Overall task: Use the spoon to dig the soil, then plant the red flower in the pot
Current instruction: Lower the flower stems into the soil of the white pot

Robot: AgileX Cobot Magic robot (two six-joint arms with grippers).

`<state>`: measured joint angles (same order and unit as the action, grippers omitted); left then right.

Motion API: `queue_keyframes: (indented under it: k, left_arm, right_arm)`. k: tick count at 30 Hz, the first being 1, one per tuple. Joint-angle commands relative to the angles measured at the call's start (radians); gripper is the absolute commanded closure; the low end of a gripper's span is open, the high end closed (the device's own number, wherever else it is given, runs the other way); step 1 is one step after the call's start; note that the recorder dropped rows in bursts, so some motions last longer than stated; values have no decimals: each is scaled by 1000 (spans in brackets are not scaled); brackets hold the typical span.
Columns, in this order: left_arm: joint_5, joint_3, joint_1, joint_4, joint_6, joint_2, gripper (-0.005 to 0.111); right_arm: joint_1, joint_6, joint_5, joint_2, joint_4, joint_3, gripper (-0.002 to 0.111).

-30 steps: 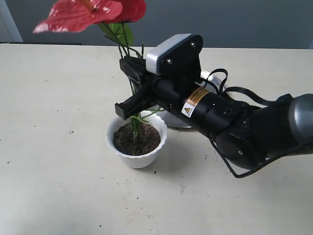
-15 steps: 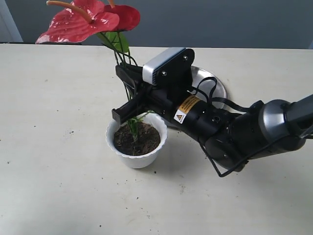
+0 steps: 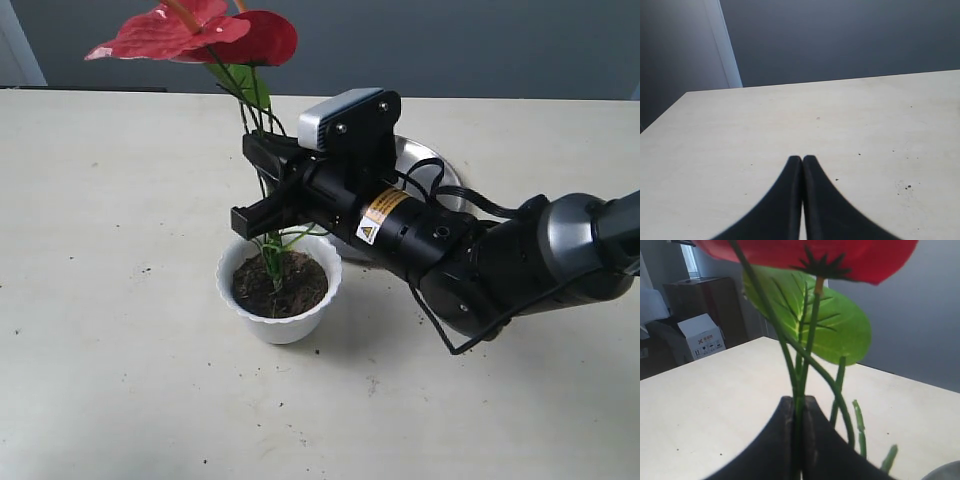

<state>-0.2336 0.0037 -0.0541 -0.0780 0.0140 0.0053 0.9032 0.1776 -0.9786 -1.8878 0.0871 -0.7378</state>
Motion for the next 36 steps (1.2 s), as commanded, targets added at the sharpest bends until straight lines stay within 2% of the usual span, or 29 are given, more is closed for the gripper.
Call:
queue_keyframes:
  k: [1, 19, 26, 36]
  left_arm:
    - [1, -4, 7, 8, -4, -5, 106]
    - [1, -4, 7, 8, -4, -5, 106]
    - [1, -4, 7, 8, -4, -5, 106]
    - [1, -4, 7, 8, -4, -5, 106]
  right_arm:
    - [5, 24, 295, -42, 68, 35, 109]
    - [7, 35, 292, -42, 103, 37, 109]
    - [7, 37, 84, -40, 75, 129, 109]
    - [7, 37, 74, -40, 72, 138, 109]
